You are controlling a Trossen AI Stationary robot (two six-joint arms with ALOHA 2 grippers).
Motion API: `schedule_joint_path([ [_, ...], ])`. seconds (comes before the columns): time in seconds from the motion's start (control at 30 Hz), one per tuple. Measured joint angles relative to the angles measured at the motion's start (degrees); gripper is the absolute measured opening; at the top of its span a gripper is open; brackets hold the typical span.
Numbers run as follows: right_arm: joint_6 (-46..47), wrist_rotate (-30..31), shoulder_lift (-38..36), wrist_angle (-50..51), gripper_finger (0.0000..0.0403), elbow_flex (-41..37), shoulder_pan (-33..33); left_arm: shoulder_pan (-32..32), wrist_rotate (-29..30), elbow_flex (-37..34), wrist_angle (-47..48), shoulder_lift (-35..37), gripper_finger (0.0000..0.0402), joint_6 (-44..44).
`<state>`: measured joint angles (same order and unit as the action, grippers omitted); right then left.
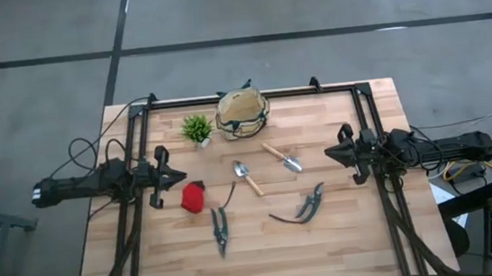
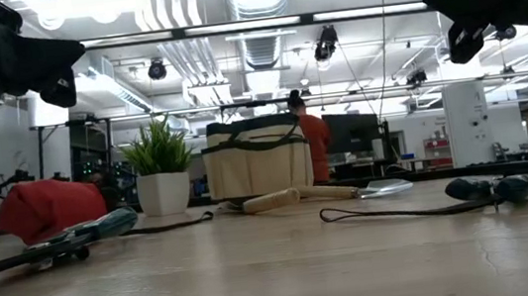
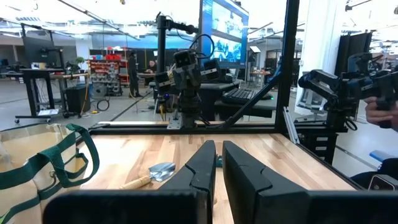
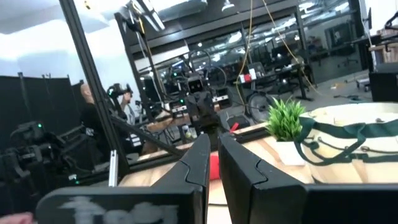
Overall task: Pick & Place Garden tools in Gardening bag
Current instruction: Put the red gloves into the white gardening bag
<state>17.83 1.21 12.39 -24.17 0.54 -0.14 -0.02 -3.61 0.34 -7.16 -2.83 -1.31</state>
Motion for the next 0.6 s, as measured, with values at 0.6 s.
schedule_joint_path([
  [0.6, -0.9, -0.1, 0.8, 1.5, 0.0029, 0.0, 0.0, 0.0, 0.1, 0.0, -8.8, 0.0, 0.0035, -4.8],
])
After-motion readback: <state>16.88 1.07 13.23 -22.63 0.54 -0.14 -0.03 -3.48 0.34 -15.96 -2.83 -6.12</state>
